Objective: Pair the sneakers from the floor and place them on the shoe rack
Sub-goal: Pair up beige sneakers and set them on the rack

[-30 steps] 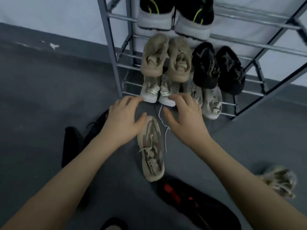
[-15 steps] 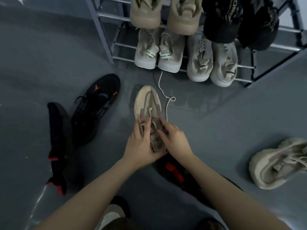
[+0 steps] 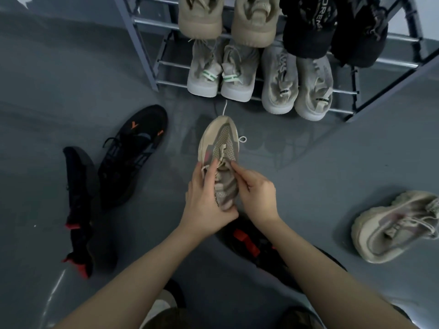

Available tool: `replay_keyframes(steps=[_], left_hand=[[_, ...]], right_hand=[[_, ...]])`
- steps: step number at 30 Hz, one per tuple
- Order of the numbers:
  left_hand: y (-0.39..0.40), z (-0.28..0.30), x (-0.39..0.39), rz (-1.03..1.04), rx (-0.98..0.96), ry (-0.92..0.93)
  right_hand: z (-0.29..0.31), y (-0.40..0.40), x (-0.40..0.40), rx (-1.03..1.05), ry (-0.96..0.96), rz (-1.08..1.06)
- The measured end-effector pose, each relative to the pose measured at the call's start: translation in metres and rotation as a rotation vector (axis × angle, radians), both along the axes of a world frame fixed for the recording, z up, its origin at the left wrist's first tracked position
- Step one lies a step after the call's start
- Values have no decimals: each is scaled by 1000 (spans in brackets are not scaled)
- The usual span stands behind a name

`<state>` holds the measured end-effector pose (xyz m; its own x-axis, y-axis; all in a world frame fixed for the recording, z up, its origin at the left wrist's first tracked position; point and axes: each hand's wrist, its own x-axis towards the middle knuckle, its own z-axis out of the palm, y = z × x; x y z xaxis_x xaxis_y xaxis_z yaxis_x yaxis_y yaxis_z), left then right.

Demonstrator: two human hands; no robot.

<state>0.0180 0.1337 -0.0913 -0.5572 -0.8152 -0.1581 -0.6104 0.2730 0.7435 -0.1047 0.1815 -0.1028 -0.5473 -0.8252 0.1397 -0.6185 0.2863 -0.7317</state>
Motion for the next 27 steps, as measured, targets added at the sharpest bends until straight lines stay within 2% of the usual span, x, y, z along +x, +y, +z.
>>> replay_keyframes(steps=[3,6,10,15,19,23,27], left_hand=[[8,12,-1,-41,5,25],[20,26,-5,-60,77,129],[39,42,-19,-101,-10,250],[49,52,-53,-227,-153,206],[69,45,-83,-278,-101,190],[88,30,-114,-430,2,58],[105,17,-138,-429,-45,55]], right_hand=[[24,14,-1,-104,-106,-44],[51,34,-1,-130,-249,-102],[77,64,-15,-186,-427,-210],[78,98,-44,-203,-453,-310],[66,121,-63,-204,-454,-410],[55,147,-87,-175,-429,-478],[47,174,-114,-90,-433,-410]])
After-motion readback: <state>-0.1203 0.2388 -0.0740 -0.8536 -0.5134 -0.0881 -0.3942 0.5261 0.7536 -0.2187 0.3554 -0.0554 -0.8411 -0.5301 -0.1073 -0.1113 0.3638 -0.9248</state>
